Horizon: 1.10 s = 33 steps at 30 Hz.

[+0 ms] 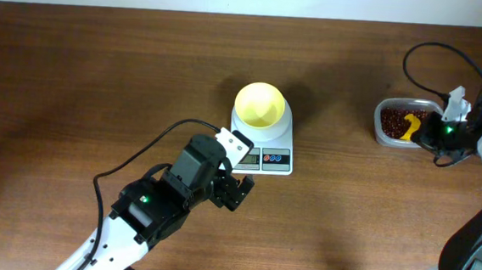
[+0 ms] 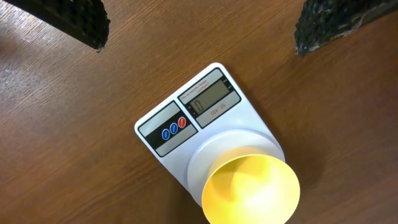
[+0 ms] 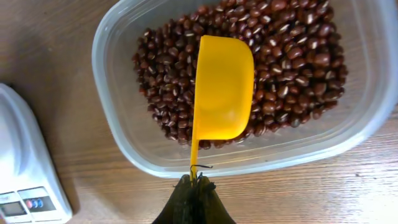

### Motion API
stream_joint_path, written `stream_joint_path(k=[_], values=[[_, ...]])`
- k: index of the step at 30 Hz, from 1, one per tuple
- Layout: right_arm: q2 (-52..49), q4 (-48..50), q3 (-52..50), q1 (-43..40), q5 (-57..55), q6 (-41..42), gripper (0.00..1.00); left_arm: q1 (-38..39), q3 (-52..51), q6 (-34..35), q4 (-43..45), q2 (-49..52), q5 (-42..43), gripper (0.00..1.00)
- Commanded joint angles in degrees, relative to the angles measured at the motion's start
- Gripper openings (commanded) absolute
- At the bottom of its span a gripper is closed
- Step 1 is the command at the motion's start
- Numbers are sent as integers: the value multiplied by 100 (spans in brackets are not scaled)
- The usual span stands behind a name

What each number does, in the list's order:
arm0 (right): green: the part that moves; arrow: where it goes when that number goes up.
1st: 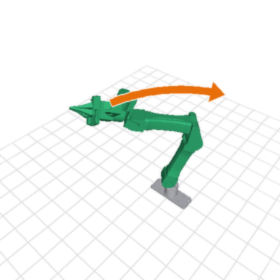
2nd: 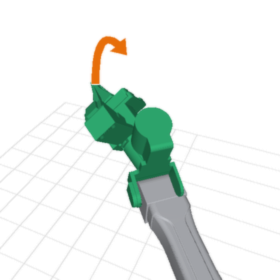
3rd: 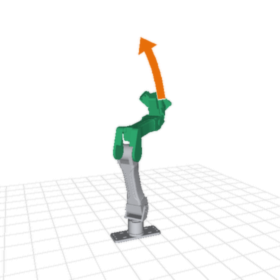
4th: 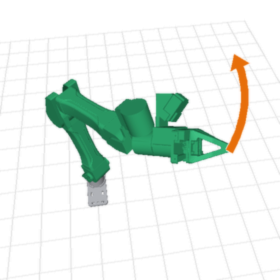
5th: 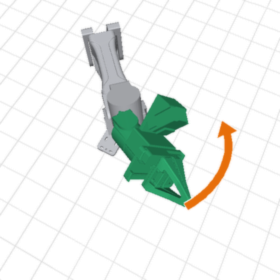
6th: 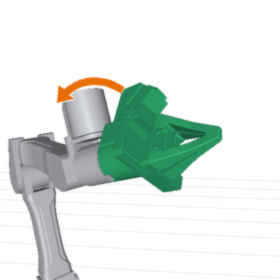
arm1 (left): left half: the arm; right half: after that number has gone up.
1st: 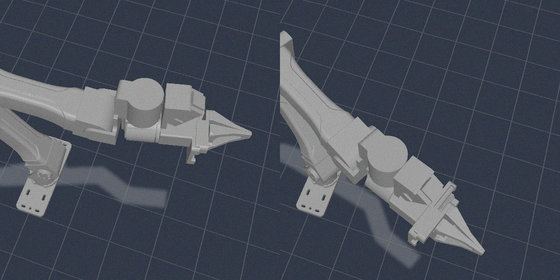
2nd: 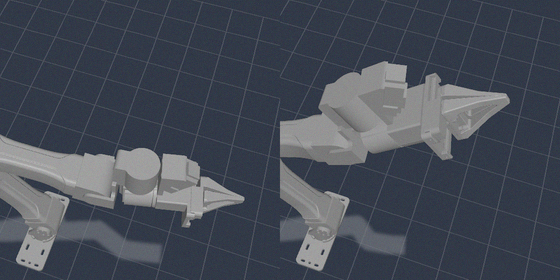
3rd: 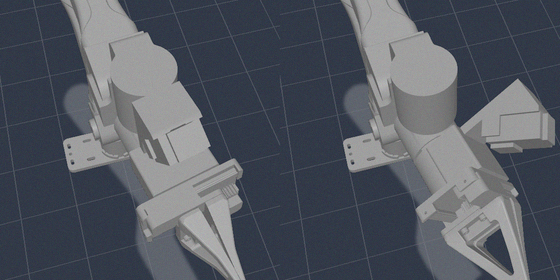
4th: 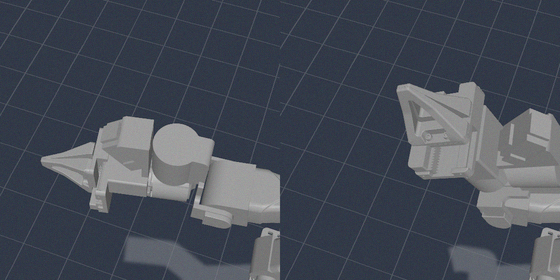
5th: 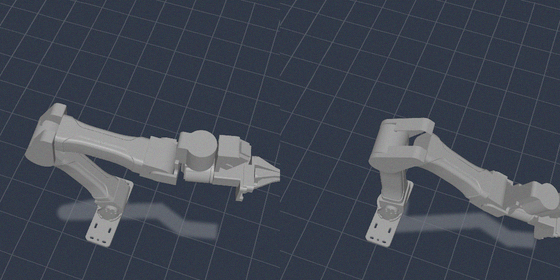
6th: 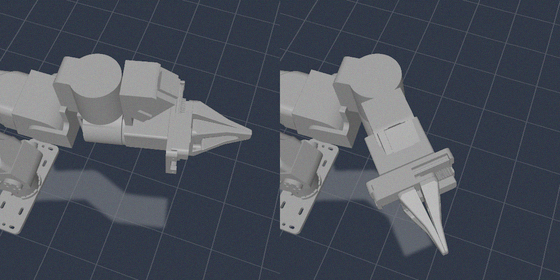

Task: Scoop item into bowl and weigh 50g on scale
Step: 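Lower the yellow scoop with the right gripper into the bean tub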

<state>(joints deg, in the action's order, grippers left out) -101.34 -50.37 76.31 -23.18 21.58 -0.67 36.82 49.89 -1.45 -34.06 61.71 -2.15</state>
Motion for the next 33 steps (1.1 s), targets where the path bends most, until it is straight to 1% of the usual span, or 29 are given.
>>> stream_joint_path(k=[1,22,24,27,33], values=[[-52,-44,-90,-15,509,-59,4,-24,-52,76,-11,-66,-42,99],[-404,245,-90,-22,546,-39,4,-24,-52,76,-11,-66,-42,99],[-404,262,-90,-68,680,-42,4,-24,-52,76,-11,-66,-42,99],[-404,251,-90,-350,1154,-39,4,-24,-52,76,-11,-66,-42,99],[-404,175,-105,-586,1394,-48,4,-24,-52,76,-11,-66,-42,99]])
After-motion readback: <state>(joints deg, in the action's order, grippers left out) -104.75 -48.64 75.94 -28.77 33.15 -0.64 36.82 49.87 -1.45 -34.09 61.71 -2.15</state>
